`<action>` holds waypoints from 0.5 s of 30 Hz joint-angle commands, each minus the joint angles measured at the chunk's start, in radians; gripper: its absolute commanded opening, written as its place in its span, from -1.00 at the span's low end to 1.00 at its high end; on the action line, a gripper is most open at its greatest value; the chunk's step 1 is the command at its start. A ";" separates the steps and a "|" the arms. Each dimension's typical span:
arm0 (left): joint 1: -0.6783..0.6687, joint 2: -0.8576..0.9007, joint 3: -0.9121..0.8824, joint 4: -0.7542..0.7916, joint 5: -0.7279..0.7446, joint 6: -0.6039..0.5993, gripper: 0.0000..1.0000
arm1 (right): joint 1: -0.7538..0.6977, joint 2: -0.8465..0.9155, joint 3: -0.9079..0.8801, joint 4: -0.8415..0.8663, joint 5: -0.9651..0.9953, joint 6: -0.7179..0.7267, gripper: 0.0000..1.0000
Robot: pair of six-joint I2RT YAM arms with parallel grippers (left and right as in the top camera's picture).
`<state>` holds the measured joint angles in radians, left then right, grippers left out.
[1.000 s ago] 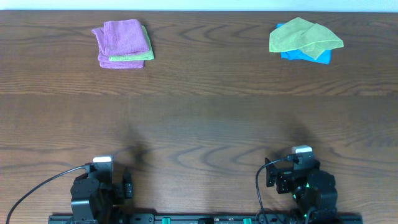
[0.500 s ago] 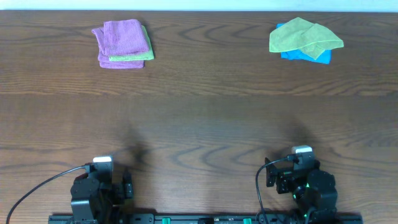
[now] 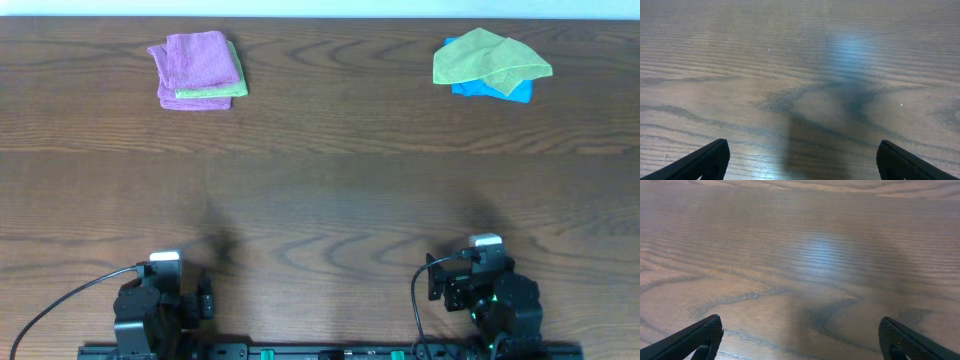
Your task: Fold the cloth
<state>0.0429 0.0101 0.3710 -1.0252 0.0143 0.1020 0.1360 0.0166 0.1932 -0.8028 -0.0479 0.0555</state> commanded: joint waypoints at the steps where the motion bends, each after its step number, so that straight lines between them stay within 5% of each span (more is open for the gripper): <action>1: -0.005 -0.006 -0.028 -0.028 -0.031 0.018 0.90 | 0.008 -0.011 -0.014 0.000 0.014 -0.012 0.99; 9: -0.005 -0.006 -0.028 -0.028 -0.031 0.018 0.90 | 0.005 0.050 0.051 0.000 0.020 0.047 0.98; 15: -0.005 -0.006 -0.028 -0.028 -0.031 0.018 0.90 | -0.045 0.403 0.438 -0.068 0.097 0.086 0.98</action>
<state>0.0429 0.0105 0.3702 -1.0252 0.0147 0.1020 0.1169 0.2867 0.4641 -0.8627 -0.0067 0.1062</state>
